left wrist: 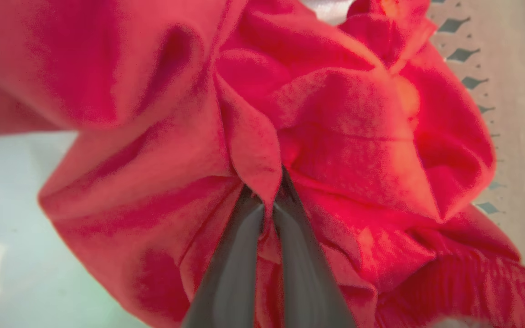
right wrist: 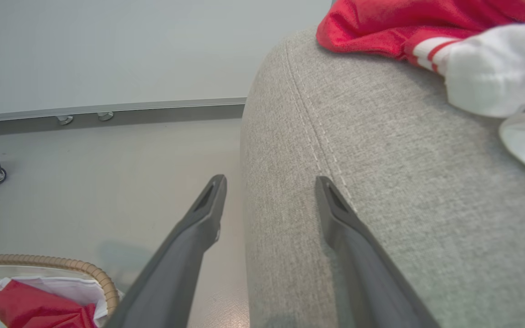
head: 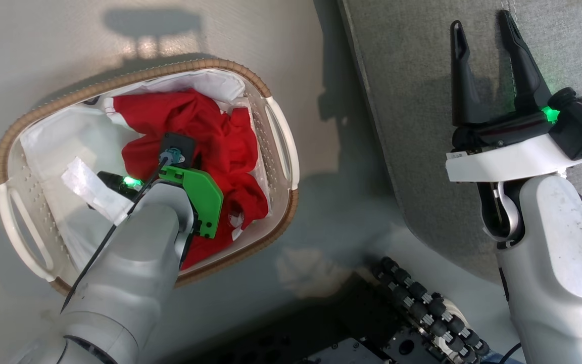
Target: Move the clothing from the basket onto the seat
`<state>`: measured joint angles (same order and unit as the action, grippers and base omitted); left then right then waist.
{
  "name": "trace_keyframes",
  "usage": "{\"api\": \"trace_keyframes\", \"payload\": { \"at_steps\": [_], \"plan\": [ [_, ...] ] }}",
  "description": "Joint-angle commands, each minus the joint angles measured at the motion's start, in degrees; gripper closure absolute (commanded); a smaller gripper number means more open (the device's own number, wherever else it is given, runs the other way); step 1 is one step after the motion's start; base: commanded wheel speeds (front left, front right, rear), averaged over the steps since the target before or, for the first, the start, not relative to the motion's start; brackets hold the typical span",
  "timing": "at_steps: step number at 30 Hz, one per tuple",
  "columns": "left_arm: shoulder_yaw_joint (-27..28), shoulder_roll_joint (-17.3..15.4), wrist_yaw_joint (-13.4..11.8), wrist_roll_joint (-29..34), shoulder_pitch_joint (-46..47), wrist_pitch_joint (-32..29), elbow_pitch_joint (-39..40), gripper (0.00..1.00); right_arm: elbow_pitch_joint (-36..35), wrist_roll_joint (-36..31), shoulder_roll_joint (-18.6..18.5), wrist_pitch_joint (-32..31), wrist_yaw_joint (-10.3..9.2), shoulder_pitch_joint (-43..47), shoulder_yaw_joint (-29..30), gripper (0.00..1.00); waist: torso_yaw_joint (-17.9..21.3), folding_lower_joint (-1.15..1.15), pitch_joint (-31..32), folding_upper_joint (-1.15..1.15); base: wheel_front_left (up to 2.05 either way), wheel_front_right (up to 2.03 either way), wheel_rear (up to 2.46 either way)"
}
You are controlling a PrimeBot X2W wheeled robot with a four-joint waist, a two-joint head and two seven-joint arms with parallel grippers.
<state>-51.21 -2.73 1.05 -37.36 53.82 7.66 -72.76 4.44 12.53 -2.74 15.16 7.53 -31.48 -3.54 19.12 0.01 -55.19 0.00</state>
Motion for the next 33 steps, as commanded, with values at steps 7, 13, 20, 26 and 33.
{"api": "trace_keyframes", "payload": {
  "at_steps": [7,13,20,26,33],
  "plan": [
    [-0.84,-0.33,1.23,-0.78,-2.38,4.82,1.54,1.0,1.88,-3.26,-0.23,0.01,-0.07,1.17,1.03,0.0,-3.19,-0.01,5.47,0.0,0.0,0.0,0.0],
    [-1.9,-0.29,2.29,-0.77,-5.18,7.01,4.44,1.0,3.48,-6.25,-0.25,0.01,-0.08,2.82,1.57,0.0,-6.41,-0.01,12.41,0.0,0.0,0.0,0.0],
    [-1.05,-0.46,2.09,0.46,-8.91,7.58,10.07,1.0,5.44,-8.85,-0.26,0.01,-0.08,6.08,2.6,0.0,-9.78,-0.01,22.24,0.0,0.0,0.0,0.0],
    [0.37,-2.64,0.95,5.09,-13.62,7.61,18.91,1.0,7.12,-10.96,-0.28,0.01,-0.08,10.1,3.58,0.0,-12.2,-0.01,31.3,0.0,0.0,0.0,0.0],
    [2.68,-5.83,0.51,10.69,-16.9,7.62,28.51,1.0,8.54,-12.09,-0.26,0.01,-0.08,14.52,3.83,0.0,-13.7,-0.01,39.54,0.0,0.0,0.0,0.0]
  ]
}}
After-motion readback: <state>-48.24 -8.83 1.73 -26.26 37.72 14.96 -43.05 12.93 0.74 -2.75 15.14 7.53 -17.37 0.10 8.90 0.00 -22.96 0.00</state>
